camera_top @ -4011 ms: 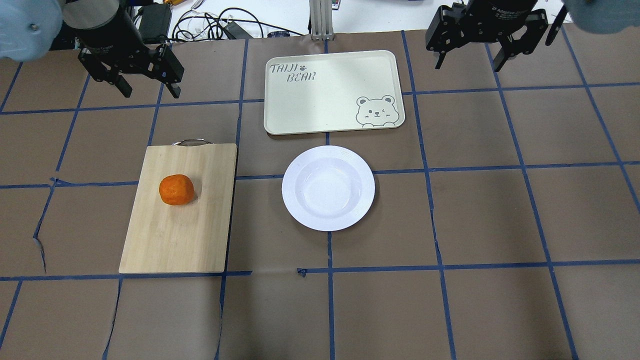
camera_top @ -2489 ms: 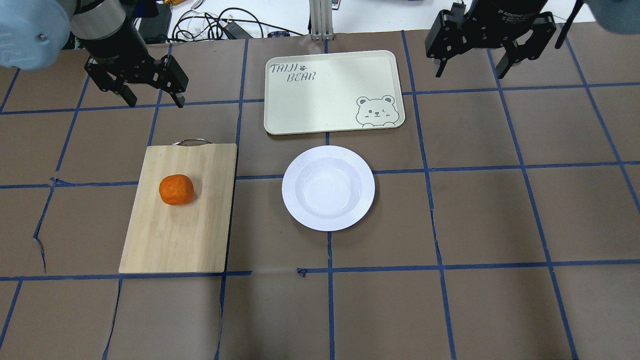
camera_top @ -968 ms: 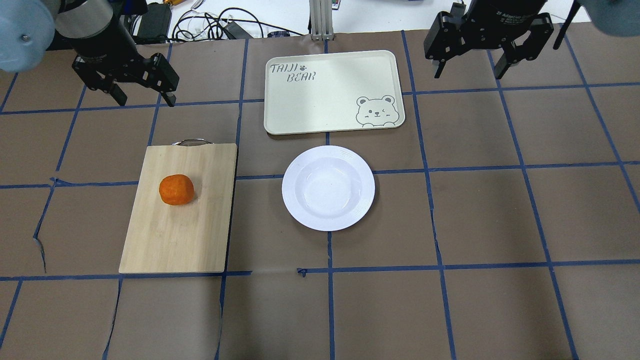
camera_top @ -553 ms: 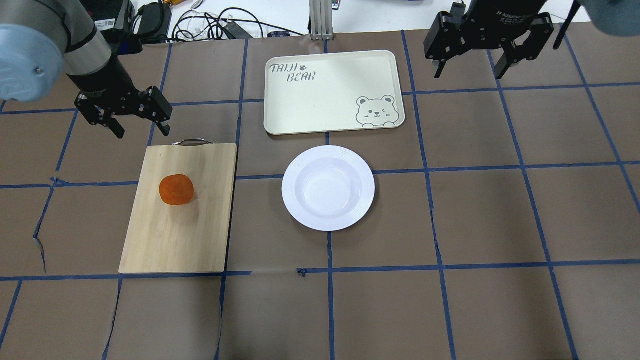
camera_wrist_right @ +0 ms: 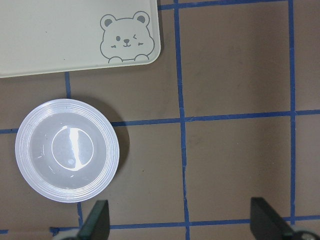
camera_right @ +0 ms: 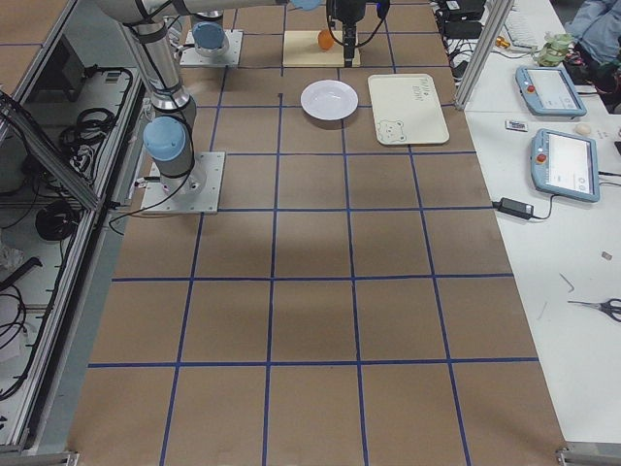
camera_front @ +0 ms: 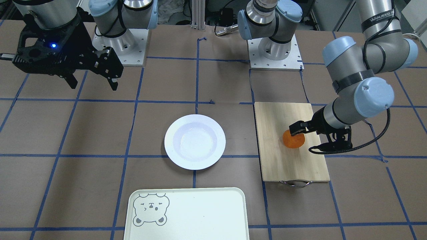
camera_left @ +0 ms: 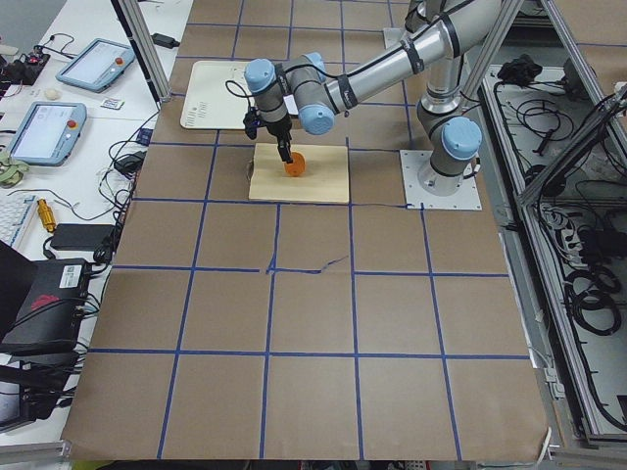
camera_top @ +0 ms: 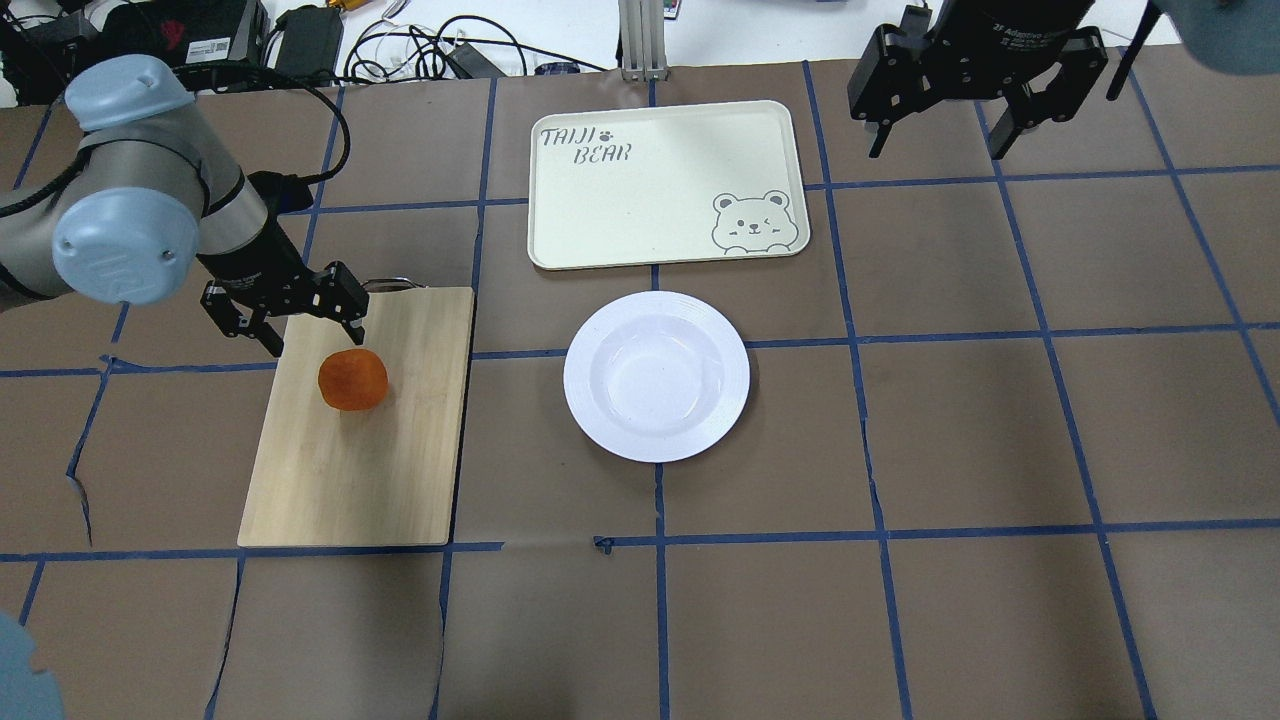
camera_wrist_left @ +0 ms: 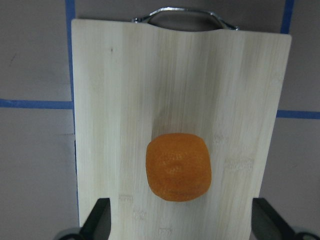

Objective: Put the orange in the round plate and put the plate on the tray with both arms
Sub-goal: 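Lower the left gripper onto the orange on the cutting board and grasp it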

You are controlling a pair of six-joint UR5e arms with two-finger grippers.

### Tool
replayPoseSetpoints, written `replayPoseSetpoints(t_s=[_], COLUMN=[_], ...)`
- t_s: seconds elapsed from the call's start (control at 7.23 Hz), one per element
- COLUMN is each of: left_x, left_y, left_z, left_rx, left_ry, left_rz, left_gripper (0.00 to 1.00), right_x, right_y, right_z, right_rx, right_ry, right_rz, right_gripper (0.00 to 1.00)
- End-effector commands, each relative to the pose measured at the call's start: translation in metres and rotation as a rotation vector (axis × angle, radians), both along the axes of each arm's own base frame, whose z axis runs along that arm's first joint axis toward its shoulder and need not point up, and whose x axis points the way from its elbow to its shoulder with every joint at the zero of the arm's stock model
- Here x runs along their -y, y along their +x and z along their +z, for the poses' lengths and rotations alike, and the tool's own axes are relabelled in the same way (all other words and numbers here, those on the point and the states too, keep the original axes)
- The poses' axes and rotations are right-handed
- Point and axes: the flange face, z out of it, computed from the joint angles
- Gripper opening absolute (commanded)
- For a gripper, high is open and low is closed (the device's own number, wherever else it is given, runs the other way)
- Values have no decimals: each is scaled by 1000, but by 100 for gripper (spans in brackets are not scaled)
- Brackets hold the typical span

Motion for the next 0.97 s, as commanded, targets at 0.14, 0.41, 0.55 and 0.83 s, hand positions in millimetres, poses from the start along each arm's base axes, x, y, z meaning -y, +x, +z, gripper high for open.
replayPoseSetpoints(t_s=[0.14, 0.41, 0.55, 0.83], left_x=[2, 14, 20, 36], left_y=[2, 4, 5, 5], left_z=[-61, -71, -63, -39], left_rx=[-2, 4, 8, 33], left_ry=[81, 37, 26, -15], left_rz=[39, 42, 57, 122], left_gripper=[100, 46, 0, 0], right_x=[0, 0, 0, 0], right_y=[0, 0, 0, 0], right_z=[0, 0, 0, -1], right_rx=[-1, -1, -1, -1], right_ry=[-1, -1, 0, 4], right_rz=[2, 0, 3, 2], right_gripper=[100, 100, 100, 100])
